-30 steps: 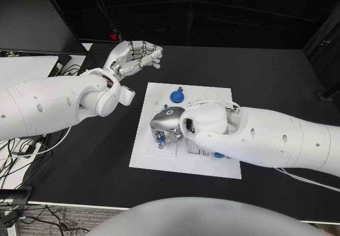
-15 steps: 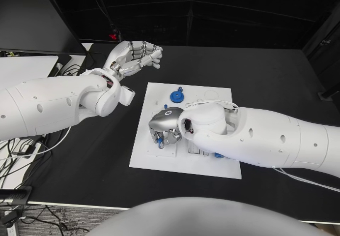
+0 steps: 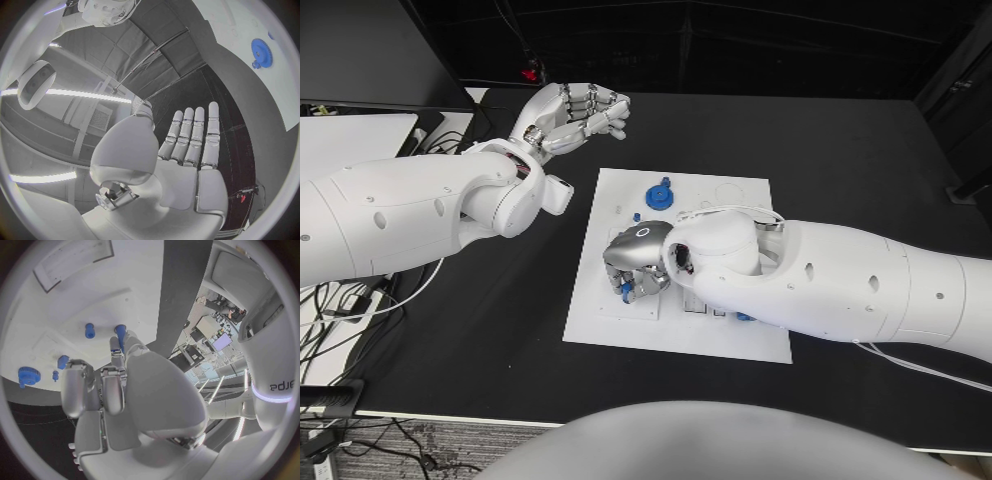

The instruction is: Assemble the parts on the task board

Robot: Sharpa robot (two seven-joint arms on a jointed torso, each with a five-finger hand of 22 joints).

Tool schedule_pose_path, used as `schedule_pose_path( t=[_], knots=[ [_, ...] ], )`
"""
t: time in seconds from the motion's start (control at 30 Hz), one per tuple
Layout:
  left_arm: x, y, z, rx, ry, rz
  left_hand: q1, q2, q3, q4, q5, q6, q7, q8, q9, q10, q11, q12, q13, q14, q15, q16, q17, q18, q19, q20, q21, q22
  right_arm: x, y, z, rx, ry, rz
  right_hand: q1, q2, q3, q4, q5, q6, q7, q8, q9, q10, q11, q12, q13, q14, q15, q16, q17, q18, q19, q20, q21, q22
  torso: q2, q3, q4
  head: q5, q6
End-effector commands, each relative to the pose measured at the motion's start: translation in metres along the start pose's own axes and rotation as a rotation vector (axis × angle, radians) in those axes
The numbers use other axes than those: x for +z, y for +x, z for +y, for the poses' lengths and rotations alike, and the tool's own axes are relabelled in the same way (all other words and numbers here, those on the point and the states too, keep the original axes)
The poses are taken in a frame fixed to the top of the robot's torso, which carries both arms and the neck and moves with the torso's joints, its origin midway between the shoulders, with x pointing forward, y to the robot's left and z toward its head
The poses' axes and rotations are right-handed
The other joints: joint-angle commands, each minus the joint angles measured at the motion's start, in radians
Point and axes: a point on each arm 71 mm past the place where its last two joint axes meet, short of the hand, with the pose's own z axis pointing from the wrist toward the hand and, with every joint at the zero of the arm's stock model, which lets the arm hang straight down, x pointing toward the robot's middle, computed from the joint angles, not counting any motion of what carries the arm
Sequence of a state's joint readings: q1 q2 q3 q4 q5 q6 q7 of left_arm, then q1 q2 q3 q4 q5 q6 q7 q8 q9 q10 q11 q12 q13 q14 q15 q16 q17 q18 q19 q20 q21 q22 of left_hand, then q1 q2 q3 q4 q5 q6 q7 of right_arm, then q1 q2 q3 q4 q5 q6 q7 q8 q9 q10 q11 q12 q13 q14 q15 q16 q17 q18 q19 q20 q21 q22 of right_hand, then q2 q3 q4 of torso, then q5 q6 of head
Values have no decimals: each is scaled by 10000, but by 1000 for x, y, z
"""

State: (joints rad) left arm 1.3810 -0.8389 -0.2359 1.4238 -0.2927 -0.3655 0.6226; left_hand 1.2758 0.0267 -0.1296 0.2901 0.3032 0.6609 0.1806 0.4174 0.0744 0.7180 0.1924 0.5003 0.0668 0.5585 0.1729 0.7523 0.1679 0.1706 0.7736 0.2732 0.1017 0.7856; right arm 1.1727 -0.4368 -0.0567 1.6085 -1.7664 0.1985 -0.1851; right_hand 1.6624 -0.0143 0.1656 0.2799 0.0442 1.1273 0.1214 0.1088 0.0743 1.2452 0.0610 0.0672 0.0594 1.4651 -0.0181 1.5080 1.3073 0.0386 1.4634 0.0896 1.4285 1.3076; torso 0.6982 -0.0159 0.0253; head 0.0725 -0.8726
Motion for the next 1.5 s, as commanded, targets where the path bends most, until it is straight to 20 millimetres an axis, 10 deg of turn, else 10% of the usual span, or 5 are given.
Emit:
schedule_pose_path(
  t=[0.03,0.4,0.57,0.93,1.5],
  knots=[
    [1,0,-2,-37,119,-1,26,41,-56,12,65,-80,552,34,-11,-76,0,36,-5,-54,-9,23,-13,75,13,26,-9,-13,0,2,0,-61,21,277,31,-10,32,-11,33,19,31,53,3,-23,62,-63,7,792,95,8,1244,1,341,55,-58,2000,0,-3,-1,-10,0],
    [1,0,-1,-38,116,2,26,41,-56,12,65,-80,552,34,-11,-76,0,36,-5,-54,-9,23,-13,75,13,26,-9,-13,1,3,0,-77,60,396,-27,-125,-19,4,32,-111,55,-44,-32,-171,104,-84,-1,778,131,-18,1184,11,320,86,-99,1985,-4,1,1,-8,0],
    [1,0,-2,-39,117,3,26,41,-56,12,65,-80,552,34,-11,-76,0,36,-5,-54,-9,23,-13,75,13,26,-9,-13,0,2,-1,-47,136,289,-616,-659,-450,106,30,-998,402,-483,-128,-1161,427,-95,-5,734,374,-109,982,55,198,238,-339,1886,3,-2,-3,-8,0],
    [1,0,-1,-45,126,13,26,41,-56,12,65,-80,552,34,-11,-76,0,36,-5,-54,-9,23,-13,75,13,26,-9,-13,-4,0,-2,182,-49,-753,-1681,-1423,-1170,114,33,-2446,713,-447,-90,-2565,717,32,64,550,642,-427,285,147,8,529,-716,1719,-2,1,-6,-21,0],
    [0,-2,0,-28,119,-7,40,51,-68,12,70,-95,553,55,-13,-87,2,54,-5,-57,-8,39,-30,75,15,26,-7,-17,-64,-18,-30,4322,-879,-6018,-1658,-894,-862,-19,379,-1714,729,20,71,-2113,689,704,127,567,630,-456,156,93,205,601,-407,1835,-47,-18,-15,-177,0]
  ],
)
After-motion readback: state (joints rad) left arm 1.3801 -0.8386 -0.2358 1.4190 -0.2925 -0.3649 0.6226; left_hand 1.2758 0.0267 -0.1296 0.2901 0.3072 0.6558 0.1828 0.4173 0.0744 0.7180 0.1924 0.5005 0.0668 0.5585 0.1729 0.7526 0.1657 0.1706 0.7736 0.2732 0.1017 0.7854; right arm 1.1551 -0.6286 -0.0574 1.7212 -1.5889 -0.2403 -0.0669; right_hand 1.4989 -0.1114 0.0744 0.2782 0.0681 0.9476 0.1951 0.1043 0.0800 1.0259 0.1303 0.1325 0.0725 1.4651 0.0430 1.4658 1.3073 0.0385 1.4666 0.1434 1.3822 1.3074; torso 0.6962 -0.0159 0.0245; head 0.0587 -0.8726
